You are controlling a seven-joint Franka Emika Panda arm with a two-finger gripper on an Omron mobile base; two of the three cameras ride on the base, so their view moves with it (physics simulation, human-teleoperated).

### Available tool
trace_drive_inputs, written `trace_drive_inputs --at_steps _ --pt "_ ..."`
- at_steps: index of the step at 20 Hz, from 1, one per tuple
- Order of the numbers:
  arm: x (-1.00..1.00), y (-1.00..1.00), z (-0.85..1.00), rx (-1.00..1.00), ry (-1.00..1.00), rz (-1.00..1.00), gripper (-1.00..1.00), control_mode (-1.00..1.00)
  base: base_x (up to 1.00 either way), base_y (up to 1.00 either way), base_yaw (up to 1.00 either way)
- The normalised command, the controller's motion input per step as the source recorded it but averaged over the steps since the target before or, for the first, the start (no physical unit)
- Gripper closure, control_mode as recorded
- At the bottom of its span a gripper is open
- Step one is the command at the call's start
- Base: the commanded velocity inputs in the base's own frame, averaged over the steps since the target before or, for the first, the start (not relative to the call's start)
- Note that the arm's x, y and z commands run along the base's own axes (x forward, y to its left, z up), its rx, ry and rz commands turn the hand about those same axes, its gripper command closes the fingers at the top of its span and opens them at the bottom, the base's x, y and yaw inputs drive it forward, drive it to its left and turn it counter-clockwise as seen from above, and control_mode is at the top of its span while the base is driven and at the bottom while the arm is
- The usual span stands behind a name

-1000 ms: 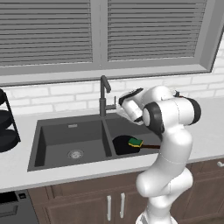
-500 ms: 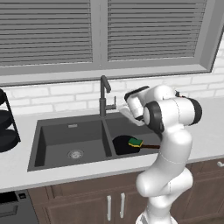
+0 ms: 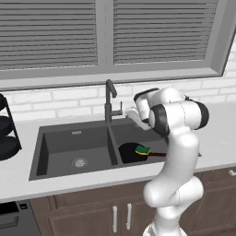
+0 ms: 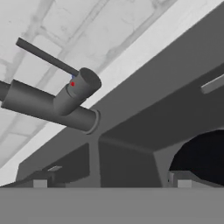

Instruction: Pick the pan and sponge and place them into the sink. Then turn on the water.

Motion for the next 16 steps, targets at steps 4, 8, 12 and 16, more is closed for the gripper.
trace_drive_inputs --at_steps 4,8,12,16 --pt "0.22 0.01 0.0 0.0 -0.02 0.0 -1.0 -1.0 0.0 0.0 0.0" --pt "0.24 0.01 0.0 0.0 0.0 0.0 -1.0 -1.0 0.0 0.0 0.0" --pt "0.14 0.01 0.0 0.0 -0.01 0.0 -1.0 -1.0 0.0 0.0 0.0" --pt "0.13 0.05 0.07 0.0 0.0 0.0 -1.0 -1.0 0.0 0.0 0.0"
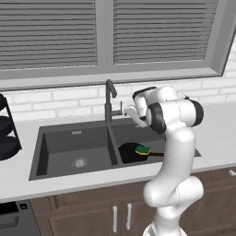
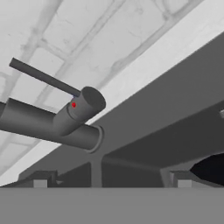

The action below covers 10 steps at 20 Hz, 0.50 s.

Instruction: Pick the pan and sponge and place them into the sink. Then turn on the water.

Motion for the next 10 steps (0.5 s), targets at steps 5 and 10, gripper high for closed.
trace_drive_inputs --at_steps 5,10 --pt "0.06 0.17 0.07 0.0 -0.03 0.0 -1.0 -1.0 0.0 0.0 0.0" --pt "0.12 0.12 0.07 0.01 -0.02 0.0 -1.0 -1.0 0.0 0.0 0.0"
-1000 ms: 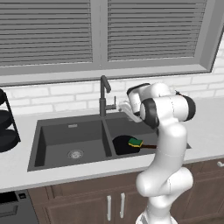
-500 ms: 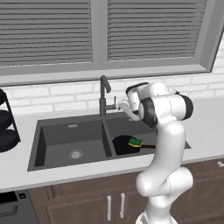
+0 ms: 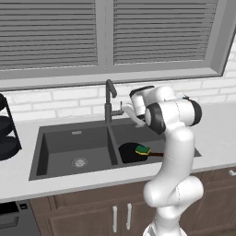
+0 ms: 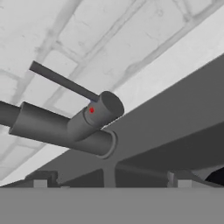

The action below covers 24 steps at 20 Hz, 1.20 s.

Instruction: Pick the pan and sponge and place them into the sink. Then turn on the water.

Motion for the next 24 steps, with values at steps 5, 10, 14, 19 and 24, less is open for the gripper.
trace_drive_inputs --at_steps 5,10,14,19,24 --pt "0.37 0.0 0.01 0.02 0.0 0.0 -1.0 -1.0 0.0 0.0 0.0" --pt "0.36 0.01 0.0 0.02 0.0 0.0 -1.0 -1.0 0.0 0.0 0.0" --pt "0.27 0.05 0.0 0.02 0.0 0.0 -1.0 -1.0 0.0 0.0 0.0" --pt "0.27 0.04 0.0 0.0 0.0 0.0 -1.0 -1.0 0.0 0.0 0.0" --pt "0.28 0.0 -0.01 0.0 0.0 0.0 -1.0 -1.0 0.0 0.0 0.0"
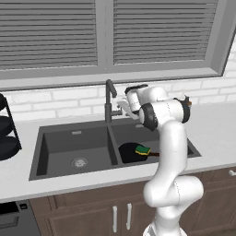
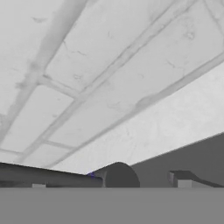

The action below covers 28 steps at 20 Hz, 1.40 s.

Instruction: Pick the pan and sponge and place them into the sink. Then turn on the water.

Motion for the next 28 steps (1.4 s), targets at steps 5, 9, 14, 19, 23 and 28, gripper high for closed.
trace_drive_inputs --at_steps 5,9,14,19,23,28 --pt "0.14 0.01 -0.05 0.0 0.0 0.0 -1.0 -1.0 0.0 0.0 0.0" --pt "0.1 0.02 -0.11 0.0 0.0 0.0 -1.0 -1.0 0.0 0.0 0.0" --pt "0.13 0.0 -0.09 0.0 0.0 0.0 -1.0 -1.0 0.0 0.0 0.0" --pt "0.12 0.01 -0.09 0.0 0.0 0.0 1.0 -1.0 0.0 0.0 0.0" --pt "0.01 0.0 0.0 0.02 0.0 0.0 1.0 -1.0 0.0 0.0 0.0" --pt "0.06 0.0 0.0 0.05 0.0 -0.01 1.0 -1.0 0.0 0.0 0.0"
